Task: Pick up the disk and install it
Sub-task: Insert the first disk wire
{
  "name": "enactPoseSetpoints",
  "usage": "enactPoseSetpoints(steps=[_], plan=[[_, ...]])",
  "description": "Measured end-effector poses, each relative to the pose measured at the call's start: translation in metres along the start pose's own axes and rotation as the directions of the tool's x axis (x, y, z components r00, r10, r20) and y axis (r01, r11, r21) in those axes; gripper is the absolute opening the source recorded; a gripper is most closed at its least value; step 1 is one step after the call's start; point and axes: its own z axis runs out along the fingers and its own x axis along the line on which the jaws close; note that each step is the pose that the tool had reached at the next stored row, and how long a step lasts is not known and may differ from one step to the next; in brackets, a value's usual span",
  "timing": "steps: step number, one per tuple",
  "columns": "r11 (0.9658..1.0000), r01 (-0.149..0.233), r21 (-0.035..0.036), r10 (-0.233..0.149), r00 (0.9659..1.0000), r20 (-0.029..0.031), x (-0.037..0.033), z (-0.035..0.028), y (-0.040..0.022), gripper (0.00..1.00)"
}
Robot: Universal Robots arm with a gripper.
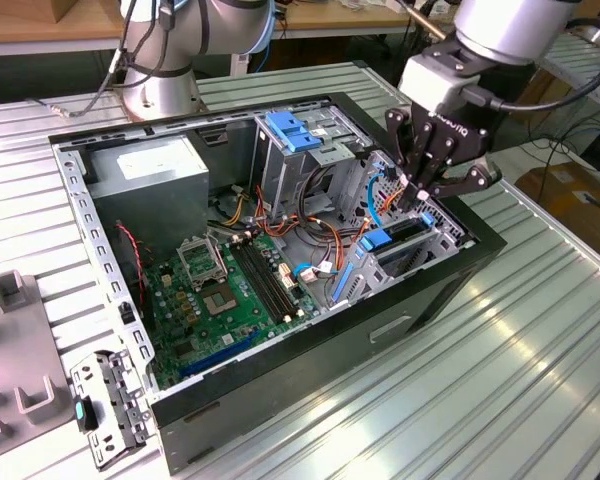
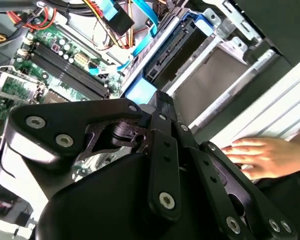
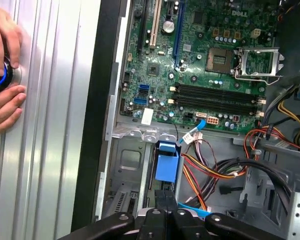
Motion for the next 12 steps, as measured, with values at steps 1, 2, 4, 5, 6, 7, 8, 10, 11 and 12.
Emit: enactPoseSetpoints(steps=[1,2,4,5,6,7,8,10,11,12], plan=[[1.0000,0.003,0.0003,-0.003,1.0000,0.0000,0.0001,-0.0052,-0.0001,0.11],[1.0000,0.006,0.0005,-0.006,1.0000,0.0001,0.0001,-0.0135,-0.0002,0.11],[1.0000,0.009,0.0008,-0.009,1.0000,0.0002,0.0002,-0.0222,-0.0003,0.11],[0.9999,0.010,0.0008,-0.010,0.9999,0.0001,0.0003,-0.0273,-0.0003,0.11],[0.9999,0.012,0.0009,-0.012,0.9999,0.0000,0.0003,-0.0318,-0.0003,0.11],[0.9999,0.016,0.0013,-0.016,0.9999,0.0002,0.0004,-0.0359,-0.0004,0.11],[0.9998,0.022,0.0014,-0.022,0.9998,-0.0004,0.0002,-0.0366,-0.0004,0.11],[0.9993,0.037,0.0015,-0.037,0.9993,-0.0016,-0.0004,-0.0367,-0.0036,0.11],[0.9990,0.045,0.0017,-0.045,0.9990,-0.0017,-0.0006,-0.0367,-0.0054,0.11],[0.9986,0.053,0.0018,-0.053,0.9986,-0.0016,-0.0007,-0.0367,-0.0080,0.11]])
